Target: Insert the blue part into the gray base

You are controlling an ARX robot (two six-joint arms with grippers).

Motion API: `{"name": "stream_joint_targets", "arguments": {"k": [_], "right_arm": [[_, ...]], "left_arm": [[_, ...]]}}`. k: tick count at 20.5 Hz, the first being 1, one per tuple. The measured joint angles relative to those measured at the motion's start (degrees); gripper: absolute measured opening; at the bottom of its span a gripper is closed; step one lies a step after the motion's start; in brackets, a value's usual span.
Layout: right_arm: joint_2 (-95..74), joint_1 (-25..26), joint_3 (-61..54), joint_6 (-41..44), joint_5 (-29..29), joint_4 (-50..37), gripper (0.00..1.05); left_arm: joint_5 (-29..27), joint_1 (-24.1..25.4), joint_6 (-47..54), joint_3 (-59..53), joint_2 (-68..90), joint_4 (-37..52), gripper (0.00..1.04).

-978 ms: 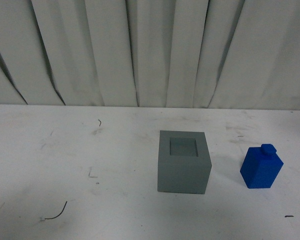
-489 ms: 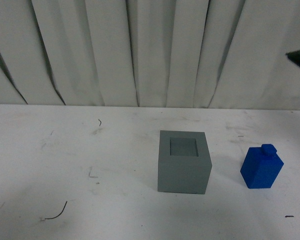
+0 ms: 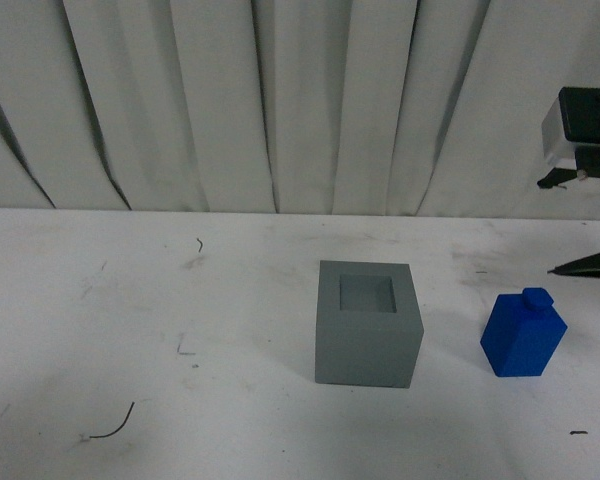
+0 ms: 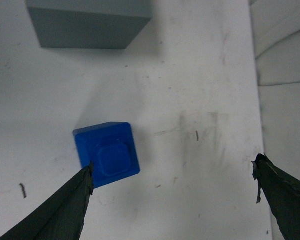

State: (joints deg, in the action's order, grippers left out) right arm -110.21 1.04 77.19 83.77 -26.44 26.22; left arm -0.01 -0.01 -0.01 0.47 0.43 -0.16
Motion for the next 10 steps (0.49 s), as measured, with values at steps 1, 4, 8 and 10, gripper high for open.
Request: {"name": "stream_joint_targets", "arguments": {"k": [1,4,8,10], "right_arm": [[-0.92,-0.07,1.46,2.4,0.76,3.3,0.98],[-3.87,-0.42,4.63,7.48,3.37,12.02,0.98],[-7.26,-1.11,6.21,10.86,7.26,14.95,0.98],[-8.74,-1.42,7.17,11.17,7.8,14.84,0.98]], "left_arm": [[0.02,0.0,0.0,0.0,0.0,-0.02,0.98],[0.0,0.0,0.02,0.0,0.0,-0.02,0.98],[0.02,0.0,0.02,0.0,0.0,-0.02,0.98],[0.0,0.0,0.02,0.0,0.0,-0.02,0.98]]}}
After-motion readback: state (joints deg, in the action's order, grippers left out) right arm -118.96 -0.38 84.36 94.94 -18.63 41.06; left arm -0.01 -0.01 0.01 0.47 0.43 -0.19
